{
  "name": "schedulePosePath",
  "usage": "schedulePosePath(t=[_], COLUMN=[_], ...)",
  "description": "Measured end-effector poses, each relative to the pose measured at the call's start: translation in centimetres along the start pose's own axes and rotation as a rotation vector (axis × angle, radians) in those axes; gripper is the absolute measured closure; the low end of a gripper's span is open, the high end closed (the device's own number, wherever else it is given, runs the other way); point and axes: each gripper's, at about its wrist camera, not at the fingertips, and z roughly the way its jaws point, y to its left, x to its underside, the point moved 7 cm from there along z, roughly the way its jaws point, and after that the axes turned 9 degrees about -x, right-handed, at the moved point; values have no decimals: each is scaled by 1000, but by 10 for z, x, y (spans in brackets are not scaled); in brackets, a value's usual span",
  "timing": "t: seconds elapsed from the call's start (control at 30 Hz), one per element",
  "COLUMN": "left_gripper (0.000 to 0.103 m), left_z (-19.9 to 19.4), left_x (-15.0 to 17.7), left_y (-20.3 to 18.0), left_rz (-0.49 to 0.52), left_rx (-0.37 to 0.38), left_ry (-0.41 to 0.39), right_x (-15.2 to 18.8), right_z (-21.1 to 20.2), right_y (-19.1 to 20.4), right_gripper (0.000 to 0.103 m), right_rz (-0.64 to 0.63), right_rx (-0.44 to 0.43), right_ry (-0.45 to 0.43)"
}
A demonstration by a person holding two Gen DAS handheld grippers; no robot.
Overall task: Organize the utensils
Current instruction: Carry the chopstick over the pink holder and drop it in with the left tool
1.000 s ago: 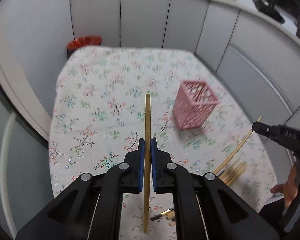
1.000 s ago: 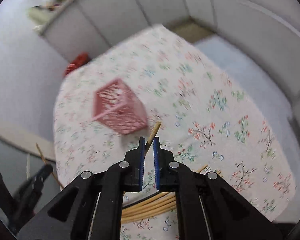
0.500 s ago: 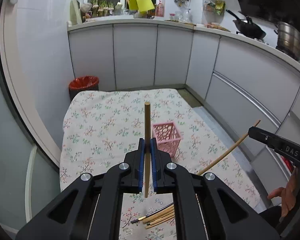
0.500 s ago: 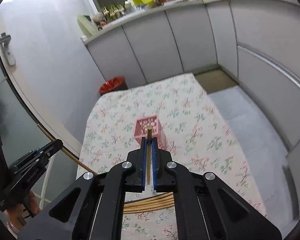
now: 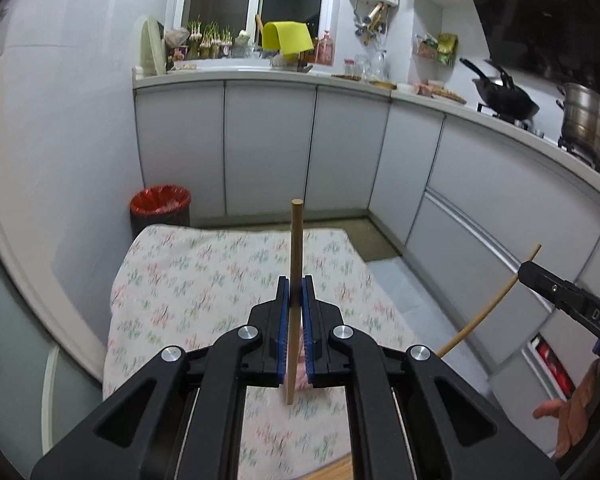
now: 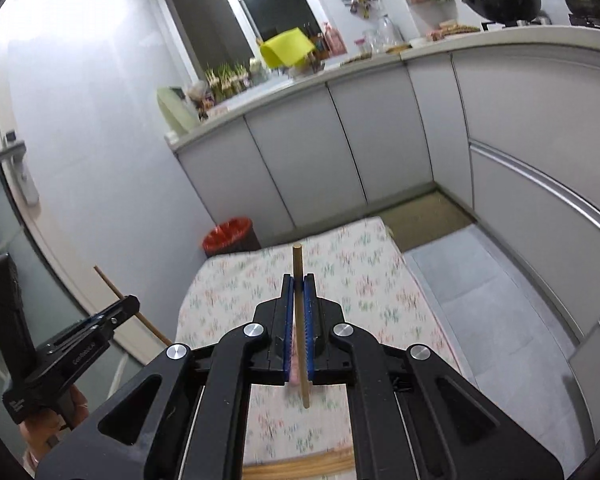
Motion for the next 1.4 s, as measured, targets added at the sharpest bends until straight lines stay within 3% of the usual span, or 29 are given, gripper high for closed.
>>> schedulePosePath(t=[0.27,0.5,0.67,0.73,0.8,0.97,1.17,1.4], left_gripper=[97,96,94,61,60,60,54,54], left_z=[64,118,86,81,72,29,16,17], left_x=[-20,16,11,7,4,-5,-11,-5], left_y=[-22,-28,-4,1,12,54,85,94], left_rz=[0,34,-58,-60,-98,-217,-255,-238], left_rx=[-7,-29,-4,14,9,-24,-58,-110], left_ry=[-20,44,-63,-57,-72,-198,-223,-183], right_x=[-36,-36,-30,-28,-23,-17,1,19], right_z=[28,61,78,85,93,105,131,153], right_y=[-7,-1,12,16,21,39,48,48], right_gripper=[99,99,99,99,99,99,99,78], right_rz=[-30,-76,-108,-113,-111,-168,-181,-171], right_rx=[-21,-39,-54,-55,-60,-47,-36,-14], right_ry=[-54,-43,-33,-25,-12,-3,44,102])
